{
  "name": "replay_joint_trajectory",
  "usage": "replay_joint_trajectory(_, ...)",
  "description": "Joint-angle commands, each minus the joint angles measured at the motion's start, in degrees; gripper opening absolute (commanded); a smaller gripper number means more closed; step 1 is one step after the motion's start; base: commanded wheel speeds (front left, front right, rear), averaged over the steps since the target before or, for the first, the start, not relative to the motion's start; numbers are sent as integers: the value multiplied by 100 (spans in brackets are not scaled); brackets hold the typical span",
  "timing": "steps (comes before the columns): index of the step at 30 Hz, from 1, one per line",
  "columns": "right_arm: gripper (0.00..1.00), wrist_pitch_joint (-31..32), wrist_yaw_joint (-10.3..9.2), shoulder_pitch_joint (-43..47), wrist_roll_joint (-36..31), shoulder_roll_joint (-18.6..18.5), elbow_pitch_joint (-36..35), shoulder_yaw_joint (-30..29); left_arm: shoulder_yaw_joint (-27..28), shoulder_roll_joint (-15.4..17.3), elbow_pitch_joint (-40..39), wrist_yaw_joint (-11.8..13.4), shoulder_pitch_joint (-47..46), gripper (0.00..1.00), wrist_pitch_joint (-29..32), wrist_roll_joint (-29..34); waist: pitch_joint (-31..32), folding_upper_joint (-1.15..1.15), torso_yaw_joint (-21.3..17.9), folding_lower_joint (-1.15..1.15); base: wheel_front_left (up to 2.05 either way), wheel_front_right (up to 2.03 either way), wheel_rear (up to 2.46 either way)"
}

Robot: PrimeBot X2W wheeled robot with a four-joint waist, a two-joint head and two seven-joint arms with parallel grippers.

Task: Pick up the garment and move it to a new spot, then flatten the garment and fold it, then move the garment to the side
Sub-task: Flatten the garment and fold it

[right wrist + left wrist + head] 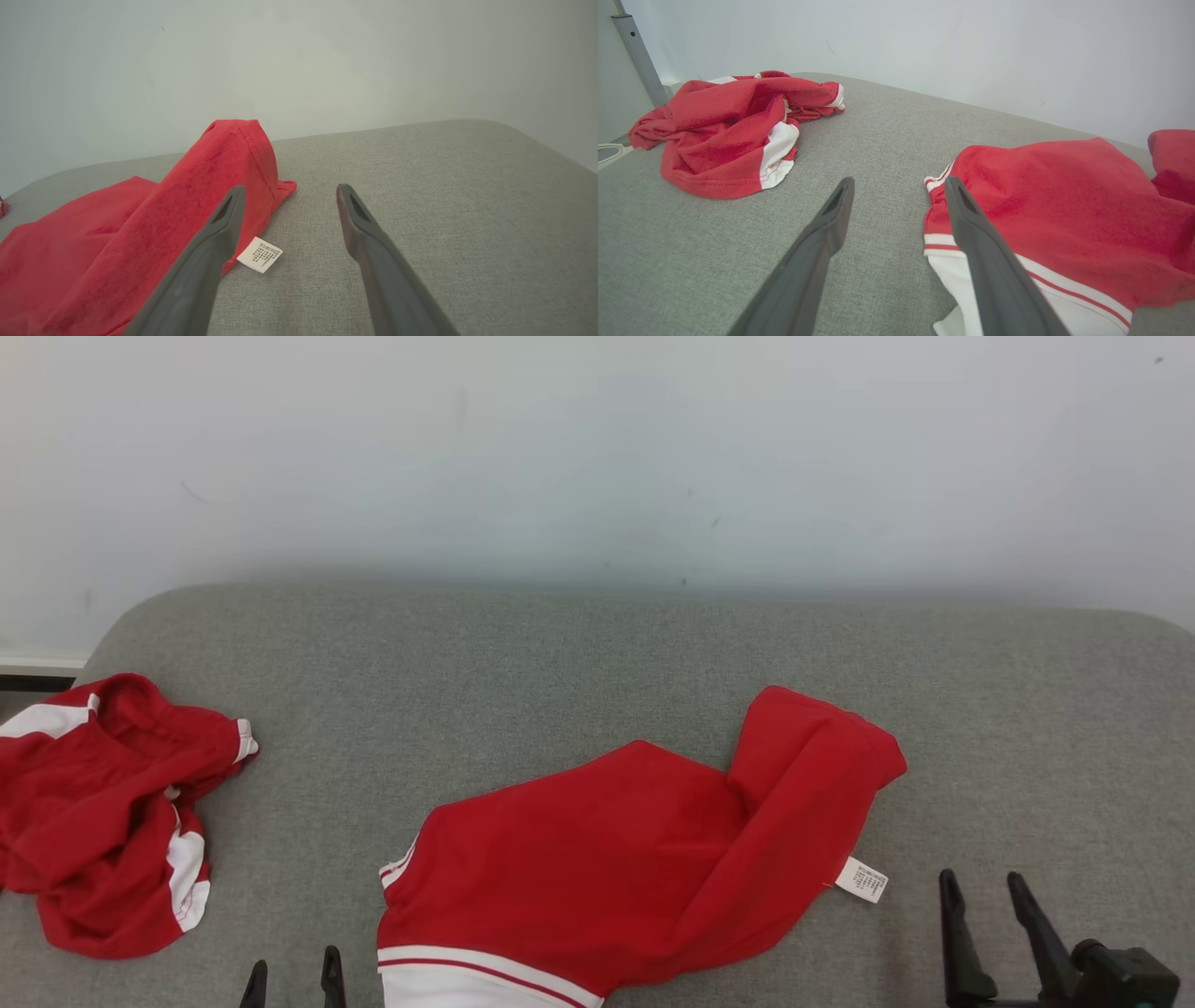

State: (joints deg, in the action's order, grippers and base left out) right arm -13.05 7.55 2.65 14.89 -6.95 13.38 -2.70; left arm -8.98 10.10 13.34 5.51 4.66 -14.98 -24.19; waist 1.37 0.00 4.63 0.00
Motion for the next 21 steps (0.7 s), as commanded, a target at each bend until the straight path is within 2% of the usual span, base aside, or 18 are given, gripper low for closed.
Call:
replay_joint_trajectory(1, 100, 62, -13, -12, -30, 47, 51, 37, -8, -3, -35, 4, 31, 100, -14, -4, -18, 0, 0, 0, 0, 0, 0)
replay_joint_trajectory(5, 100, 261, -13, -383, -31, 51, 504, 133, -47, -22, -36, 16, -18, 100, -14, -10, -59, 0, 7, 0, 0, 0, 0)
replay_joint_trajectory(9, 100, 390, -13, -840, -8, -41, 1330, 254, -96, -5, -29, -15, -108, 100, 15, 2, -92, 0, 109, 0, 0, 0, 0)
replay_joint_trajectory(21, 100, 344, -13, -2351, 342, 29, 3707, 699, -161, -11, 12, -38, -274, 100, 18, -13, -315, 0, 345, 0, 0, 0, 0)
